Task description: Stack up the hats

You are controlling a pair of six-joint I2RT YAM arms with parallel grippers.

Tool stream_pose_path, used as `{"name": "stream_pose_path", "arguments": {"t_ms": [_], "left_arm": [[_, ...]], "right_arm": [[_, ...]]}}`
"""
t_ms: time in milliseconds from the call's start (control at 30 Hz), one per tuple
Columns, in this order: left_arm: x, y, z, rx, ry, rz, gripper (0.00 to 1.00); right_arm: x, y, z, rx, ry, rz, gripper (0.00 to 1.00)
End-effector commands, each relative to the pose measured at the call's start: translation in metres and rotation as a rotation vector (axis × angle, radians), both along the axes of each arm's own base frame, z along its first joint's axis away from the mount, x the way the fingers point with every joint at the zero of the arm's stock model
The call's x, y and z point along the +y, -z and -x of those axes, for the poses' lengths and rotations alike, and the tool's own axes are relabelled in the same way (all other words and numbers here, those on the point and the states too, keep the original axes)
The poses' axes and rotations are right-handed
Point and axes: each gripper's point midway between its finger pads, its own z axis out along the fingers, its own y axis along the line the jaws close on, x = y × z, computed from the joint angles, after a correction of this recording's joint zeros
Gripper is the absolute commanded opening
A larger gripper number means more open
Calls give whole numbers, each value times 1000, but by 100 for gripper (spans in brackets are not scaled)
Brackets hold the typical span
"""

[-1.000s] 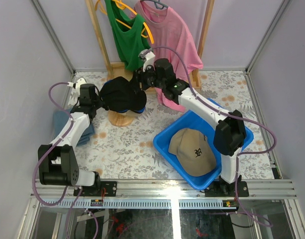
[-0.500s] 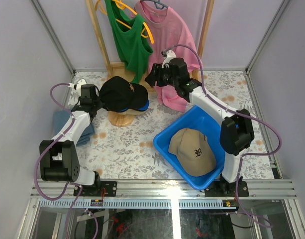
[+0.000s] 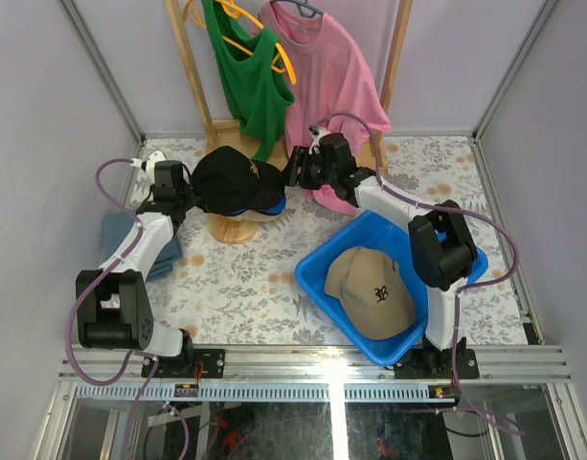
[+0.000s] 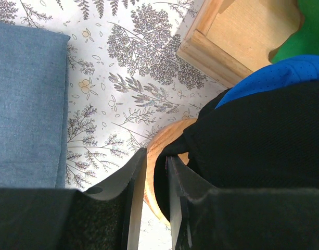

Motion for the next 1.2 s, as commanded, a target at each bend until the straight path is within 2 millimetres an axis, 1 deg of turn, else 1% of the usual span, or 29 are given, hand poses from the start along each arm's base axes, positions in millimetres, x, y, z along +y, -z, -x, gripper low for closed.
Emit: {"name": "stream_pose_path", "arguments": {"t_ms": [0, 133, 233, 300, 633, 800, 900, 967, 1000, 1100, 1167], "left_arm": [[5, -9, -8, -22, 0, -18, 21], [4, -8, -9, -21, 5, -19, 21], [3, -8, -9, -21, 10, -14, 20], [3, -7, -10, -18, 12, -15, 20], [1, -7, -9, -16, 23, -12, 20], [0, -8, -10, -18, 31, -9, 20], [-2, -6, -10, -17, 36, -3, 20], [-3, -5, -10, -16, 41, 3, 20], [-3, -5, -11, -17, 42, 6, 20], [-4, -4, -10, -13, 42, 9, 20], [-4, -3, -10, -13, 42, 9, 20]], "right_arm": [[6, -15, -1, -10, -8, -92, 63], [8, -11, 2, 10, -16, -152, 64], [8, -17, 1, 27, -18, -245, 64], [10, -16, 0, 41, -23, -278, 64], [21, -16, 0, 87, -51, -378, 65], [22, -10, 1, 107, -53, -397, 65], [24, -11, 3, 117, -61, -421, 64], [25, -10, 4, 128, -63, -434, 58], [25, -10, 5, 132, -62, -436, 52], [22, -5, 7, 146, -52, -426, 32], [19, 2, 9, 163, -43, -404, 19]]}}
